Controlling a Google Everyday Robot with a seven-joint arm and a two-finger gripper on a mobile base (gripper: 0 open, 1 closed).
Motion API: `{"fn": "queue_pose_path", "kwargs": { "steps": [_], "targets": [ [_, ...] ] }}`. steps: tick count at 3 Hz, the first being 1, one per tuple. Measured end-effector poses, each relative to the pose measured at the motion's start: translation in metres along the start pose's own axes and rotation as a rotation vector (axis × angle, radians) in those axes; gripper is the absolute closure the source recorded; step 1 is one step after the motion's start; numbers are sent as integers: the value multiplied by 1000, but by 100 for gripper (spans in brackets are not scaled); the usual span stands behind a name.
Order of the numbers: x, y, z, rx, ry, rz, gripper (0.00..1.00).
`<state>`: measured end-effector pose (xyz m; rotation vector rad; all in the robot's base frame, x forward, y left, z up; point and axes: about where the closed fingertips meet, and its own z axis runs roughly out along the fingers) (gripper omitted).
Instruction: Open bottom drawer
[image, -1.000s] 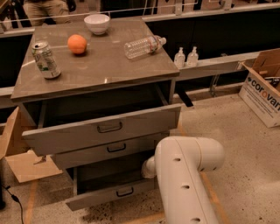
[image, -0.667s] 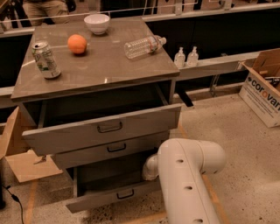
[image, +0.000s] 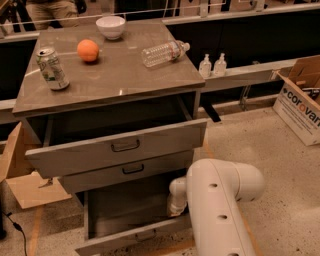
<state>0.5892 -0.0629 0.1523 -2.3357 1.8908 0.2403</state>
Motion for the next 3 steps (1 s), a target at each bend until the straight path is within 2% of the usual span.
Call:
{"fn": "queue_pose_path", "kwargs": {
  "steps": [2, 3],
  "targets": [
    [-7, 92, -1, -229, -24, 76, 100],
    [-10, 127, -2, -301, -44, 149, 100]
  ]
}}
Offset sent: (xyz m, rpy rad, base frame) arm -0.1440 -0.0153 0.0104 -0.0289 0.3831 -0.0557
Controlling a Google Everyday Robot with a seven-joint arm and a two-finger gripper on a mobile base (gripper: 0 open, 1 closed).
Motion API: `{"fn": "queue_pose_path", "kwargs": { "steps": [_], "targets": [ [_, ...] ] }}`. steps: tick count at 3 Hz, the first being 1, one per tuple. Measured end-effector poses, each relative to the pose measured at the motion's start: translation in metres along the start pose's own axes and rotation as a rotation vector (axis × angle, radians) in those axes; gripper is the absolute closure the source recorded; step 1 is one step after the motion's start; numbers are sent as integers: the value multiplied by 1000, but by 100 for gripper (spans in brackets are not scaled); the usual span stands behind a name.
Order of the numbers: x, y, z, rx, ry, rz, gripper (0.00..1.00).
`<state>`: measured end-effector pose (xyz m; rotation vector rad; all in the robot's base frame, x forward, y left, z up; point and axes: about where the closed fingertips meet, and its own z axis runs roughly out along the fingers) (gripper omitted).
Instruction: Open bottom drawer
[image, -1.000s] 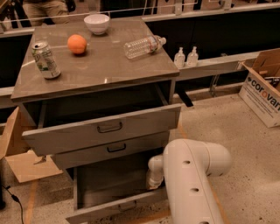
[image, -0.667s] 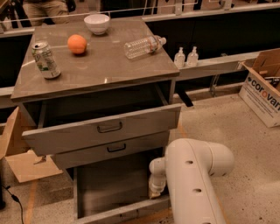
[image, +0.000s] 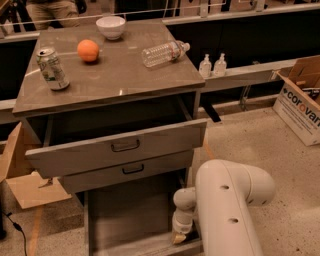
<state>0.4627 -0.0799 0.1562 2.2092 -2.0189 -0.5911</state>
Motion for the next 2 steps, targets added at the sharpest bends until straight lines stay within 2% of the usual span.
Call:
{"fn": "queue_pose_path", "kwargs": {
  "steps": [1, 2],
  "targets": [
    [13, 7, -17, 55, 10, 85, 100],
    [38, -3, -71, 229, 66, 131, 100]
  ]
}}
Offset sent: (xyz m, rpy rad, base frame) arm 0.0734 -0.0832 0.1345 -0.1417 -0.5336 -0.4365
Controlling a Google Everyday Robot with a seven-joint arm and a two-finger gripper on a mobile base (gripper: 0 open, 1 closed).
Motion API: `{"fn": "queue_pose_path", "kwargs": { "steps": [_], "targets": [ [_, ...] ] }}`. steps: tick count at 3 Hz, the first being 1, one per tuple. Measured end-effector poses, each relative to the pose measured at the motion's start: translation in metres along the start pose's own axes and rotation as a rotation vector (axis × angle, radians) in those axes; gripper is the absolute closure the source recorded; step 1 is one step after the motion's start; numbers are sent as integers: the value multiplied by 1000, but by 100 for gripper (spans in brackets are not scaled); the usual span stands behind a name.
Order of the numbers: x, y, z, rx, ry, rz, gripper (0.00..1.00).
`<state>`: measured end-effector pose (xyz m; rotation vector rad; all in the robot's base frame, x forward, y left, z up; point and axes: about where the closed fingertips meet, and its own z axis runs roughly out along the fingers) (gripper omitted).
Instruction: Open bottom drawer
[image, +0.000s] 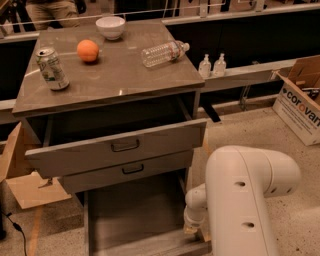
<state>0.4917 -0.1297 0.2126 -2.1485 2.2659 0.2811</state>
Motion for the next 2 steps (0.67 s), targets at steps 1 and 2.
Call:
{"fn": "queue_pose_path", "kwargs": {
  "steps": [1, 2],
  "targets": [
    [33, -29, -71, 183, 95, -46, 100],
    [65, -15, -87, 217, 125, -12, 83]
  ]
}}
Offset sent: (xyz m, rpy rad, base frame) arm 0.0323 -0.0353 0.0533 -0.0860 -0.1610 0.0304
